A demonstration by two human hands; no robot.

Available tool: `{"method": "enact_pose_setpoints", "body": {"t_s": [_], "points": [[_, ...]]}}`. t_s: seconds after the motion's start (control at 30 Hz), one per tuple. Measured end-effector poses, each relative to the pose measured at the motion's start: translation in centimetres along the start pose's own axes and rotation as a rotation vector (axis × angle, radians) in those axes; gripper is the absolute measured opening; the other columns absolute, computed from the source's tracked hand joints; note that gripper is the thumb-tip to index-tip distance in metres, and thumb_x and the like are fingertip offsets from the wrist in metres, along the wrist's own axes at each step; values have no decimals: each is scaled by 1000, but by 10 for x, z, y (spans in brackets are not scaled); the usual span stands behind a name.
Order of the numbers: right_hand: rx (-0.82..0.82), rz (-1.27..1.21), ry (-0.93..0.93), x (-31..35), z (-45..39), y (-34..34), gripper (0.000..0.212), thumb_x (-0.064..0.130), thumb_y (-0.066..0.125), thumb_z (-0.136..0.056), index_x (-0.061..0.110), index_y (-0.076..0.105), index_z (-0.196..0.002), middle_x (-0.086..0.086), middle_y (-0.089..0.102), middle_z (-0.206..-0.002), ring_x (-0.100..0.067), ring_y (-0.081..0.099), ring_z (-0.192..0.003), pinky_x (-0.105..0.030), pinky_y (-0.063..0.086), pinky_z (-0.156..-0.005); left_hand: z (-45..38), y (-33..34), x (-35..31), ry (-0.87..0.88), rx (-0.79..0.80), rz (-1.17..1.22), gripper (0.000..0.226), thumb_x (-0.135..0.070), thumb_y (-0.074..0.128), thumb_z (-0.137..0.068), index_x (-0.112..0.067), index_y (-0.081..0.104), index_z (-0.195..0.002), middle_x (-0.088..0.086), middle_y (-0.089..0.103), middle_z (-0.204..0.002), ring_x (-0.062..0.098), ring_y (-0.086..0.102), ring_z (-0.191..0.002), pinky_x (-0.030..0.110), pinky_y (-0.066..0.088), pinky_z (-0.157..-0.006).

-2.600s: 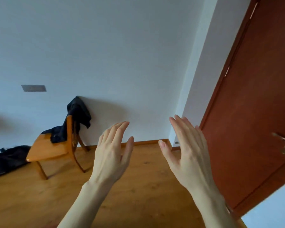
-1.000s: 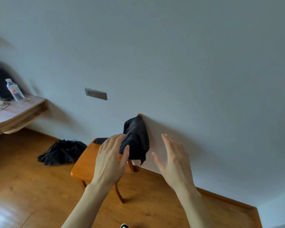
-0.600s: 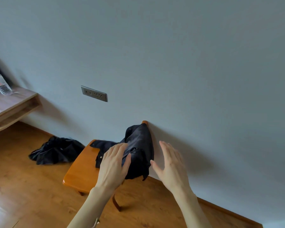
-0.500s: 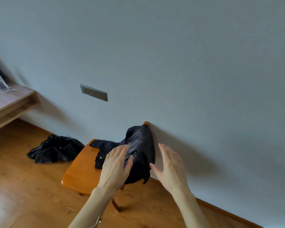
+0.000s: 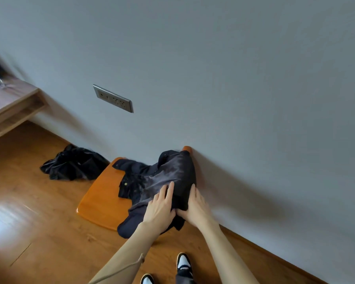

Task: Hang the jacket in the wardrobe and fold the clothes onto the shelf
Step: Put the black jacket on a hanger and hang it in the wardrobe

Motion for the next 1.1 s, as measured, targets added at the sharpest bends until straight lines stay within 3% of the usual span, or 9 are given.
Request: {"method": "enact_pose_setpoints", "body": {"t_s": [0.1,0.23,0.4,0.57,0.73,0.83,0.9,1.0,1.1], "points": [[63,-127,-57,7,-16,5,99,49,66,-94,18,4,-166,-10,37,-165,-30,46,-145,-43,46,-114,-14,6,1,-76,-17,-61,74,-30,47,-105,-15,5,-165,10,35,-155,32,48,-132,43,50,-98],[-14,-134,-61,0,-29,-9,49,25,54,-105,18,42,-152,-8,67,-136,-29,65,-122,-40,55,-98,-22,7,1,-120,-12,-76,69,-38,42,-108,-12,12,-163,8,44,-147,28,56,-123,39,54,-80],[-60,-242,-125,-10,-34,-35,31,19,46,-107,22,54,-137,-2,70,-124,-24,68,-112,-32,55,-86,-15,-16,3,-124,-68,-124,50,-59,40,-104,-22,38,-138,-5,64,-112,22,68,-91,35,42,-58],[-19,-307,-335,12,-40,-86,13,30,49,-105,32,55,-117,9,64,-77,-9,60,-67,-38,52,-69,1,-53,13,-163,-95,-100,50,-67,14,-96,-28,44,-91,-7,58,-86,19,63,-80,39,49,-65],[-4,-459,-610,99,-35,-149,16,30,66,-97,35,62,-112,18,71,-102,0,65,-100,-31,54,-86,41,-128,37,-314,-354,107,29,-42,44,-108,-28,58,-88,-14,61,-74,9,59,-70,35,47,-62],[-23,-481,-740,142,-15,-175,28,43,73,-93,35,62,-118,20,59,-79,-4,61,-81,-29,54,-74,76,-175,52,-430,-518,299,35,-45,44,-108,-25,64,-88,-8,68,-73,8,64,-68,39,51,-63],[9,-465,-797,162,-1,-177,41,56,72,-90,39,58,-125,20,60,-81,-2,62,-83,-26,55,-76,100,-200,52,-460,-611,524,35,-40,47,-109,-21,70,-91,-1,72,-76,16,68,-69,41,51,-64],[-44,-384,-886,186,25,-170,62,71,64,-88,43,47,-140,25,60,-107,2,58,-104,-27,51,-97,140,-236,42,-473,-834,834,36,-29,49,-110,-12,71,-87,6,71,-74,20,67,-68,30,48,-59],[-271,-346,-873,202,52,-161,81,65,70,-87,33,35,-153,13,43,-144,-9,38,-136,-34,30,-118,185,-261,46,-517,-1086,987,41,-24,47,-111,-6,68,-81,-3,68,-70,13,64,-66,23,48,-57]]}}
Point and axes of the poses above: each hand's wrist, its own z-axis away from the middle knuckle, its own y-axis out of the palm, x = y × z, the point moved 10 cm from there along -z, towards the middle knuckle
